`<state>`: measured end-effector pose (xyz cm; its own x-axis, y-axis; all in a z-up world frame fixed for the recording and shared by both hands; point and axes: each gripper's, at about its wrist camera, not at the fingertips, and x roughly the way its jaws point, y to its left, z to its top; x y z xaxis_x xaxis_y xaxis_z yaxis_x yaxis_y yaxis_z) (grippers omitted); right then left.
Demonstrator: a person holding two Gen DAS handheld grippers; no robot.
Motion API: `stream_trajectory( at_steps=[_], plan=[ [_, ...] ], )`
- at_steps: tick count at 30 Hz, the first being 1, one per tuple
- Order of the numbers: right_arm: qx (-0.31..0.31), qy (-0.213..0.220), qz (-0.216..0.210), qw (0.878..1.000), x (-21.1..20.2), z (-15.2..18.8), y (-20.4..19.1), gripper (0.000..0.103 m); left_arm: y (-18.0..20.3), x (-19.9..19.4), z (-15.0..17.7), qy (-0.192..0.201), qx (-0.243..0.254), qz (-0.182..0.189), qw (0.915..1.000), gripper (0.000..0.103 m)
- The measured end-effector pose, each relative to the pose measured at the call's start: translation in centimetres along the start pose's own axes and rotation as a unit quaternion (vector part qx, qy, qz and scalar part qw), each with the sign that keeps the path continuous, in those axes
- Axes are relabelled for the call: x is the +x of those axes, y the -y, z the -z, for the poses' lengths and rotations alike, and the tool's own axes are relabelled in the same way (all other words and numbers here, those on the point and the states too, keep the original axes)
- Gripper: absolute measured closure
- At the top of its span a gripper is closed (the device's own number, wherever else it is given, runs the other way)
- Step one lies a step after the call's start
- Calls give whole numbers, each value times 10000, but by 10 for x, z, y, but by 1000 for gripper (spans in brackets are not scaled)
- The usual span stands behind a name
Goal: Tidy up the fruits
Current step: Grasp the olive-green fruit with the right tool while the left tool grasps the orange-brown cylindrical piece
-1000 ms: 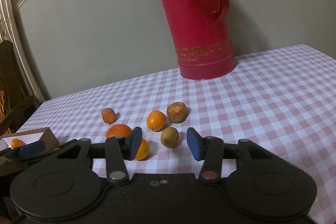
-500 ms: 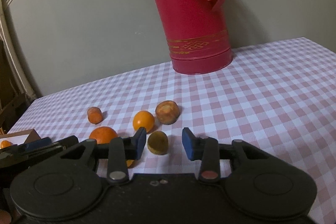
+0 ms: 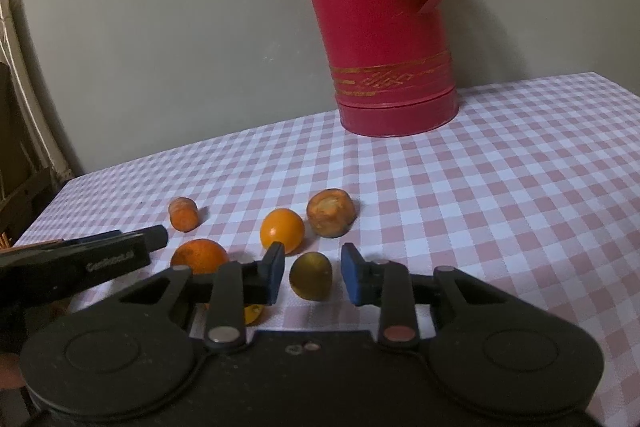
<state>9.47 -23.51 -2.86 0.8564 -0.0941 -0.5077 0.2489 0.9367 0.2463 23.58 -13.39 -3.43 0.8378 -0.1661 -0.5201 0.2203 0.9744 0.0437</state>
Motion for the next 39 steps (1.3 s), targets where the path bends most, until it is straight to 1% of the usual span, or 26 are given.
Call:
stream_trajectory(
  at_steps=[6,8,12,23,35,39],
  plan=[
    [-5,-73,18,10000,6,-1,-2,80,0,4,-1,-29,65,44,10000,53],
    [1,-93,29,10000,7,-1,-1,84,-1,7,-2,-31,82,41,10000,53],
    [55,-144,30,9999,11,-1,1,87,-1,11,-3,-47,84,51,9999,53],
    [-51,-53,251,9997,17,-7,7,87,-1,24,-5,-65,-19,77,9999,53],
    [-21,4,335,9994,22,-11,12,87,6,40,-10,-61,-83,64,9999,53],
    [7,3,319,9995,24,-12,13,87,10,48,-12,-125,-94,112,9998,53]
  ],
)
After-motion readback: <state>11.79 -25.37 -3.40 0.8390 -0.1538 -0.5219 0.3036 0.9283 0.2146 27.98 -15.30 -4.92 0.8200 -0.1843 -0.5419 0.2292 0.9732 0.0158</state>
